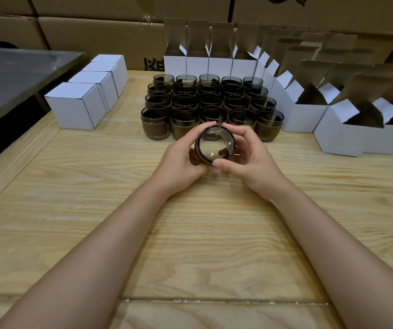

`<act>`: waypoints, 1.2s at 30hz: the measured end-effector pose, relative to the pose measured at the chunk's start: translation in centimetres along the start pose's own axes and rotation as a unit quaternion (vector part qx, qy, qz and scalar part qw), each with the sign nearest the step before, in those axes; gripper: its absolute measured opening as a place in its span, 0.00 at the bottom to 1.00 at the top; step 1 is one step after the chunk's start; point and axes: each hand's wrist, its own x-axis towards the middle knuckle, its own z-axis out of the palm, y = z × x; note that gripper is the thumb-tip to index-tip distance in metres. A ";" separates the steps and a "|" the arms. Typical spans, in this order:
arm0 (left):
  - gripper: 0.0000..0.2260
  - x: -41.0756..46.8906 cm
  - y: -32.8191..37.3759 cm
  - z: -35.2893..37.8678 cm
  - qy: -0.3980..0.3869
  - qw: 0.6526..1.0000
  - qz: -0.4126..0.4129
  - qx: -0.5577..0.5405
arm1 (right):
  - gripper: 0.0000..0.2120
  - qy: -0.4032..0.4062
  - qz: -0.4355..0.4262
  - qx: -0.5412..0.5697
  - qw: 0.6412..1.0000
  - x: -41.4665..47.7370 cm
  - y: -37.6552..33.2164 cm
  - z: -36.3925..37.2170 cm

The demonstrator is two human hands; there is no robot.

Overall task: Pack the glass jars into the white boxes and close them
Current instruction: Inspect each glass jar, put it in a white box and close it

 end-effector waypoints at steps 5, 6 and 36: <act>0.35 -0.2 0.4 0.1 -0.005 0.999 0.013 0.037 | 0.30 0.062 -0.020 -0.078 0.995 0.0 0.4 0.9; 0.35 -0.2 0.5 0.2 -0.003 0.999 0.015 0.044 | 0.30 0.080 -0.018 -0.095 0.992 0.0 0.4 1.2; 0.36 0.2 -0.2 0.0 -0.002 1.000 0.016 -0.018 | 0.10 0.094 -0.035 0.023 0.995 0.3 0.0 1.7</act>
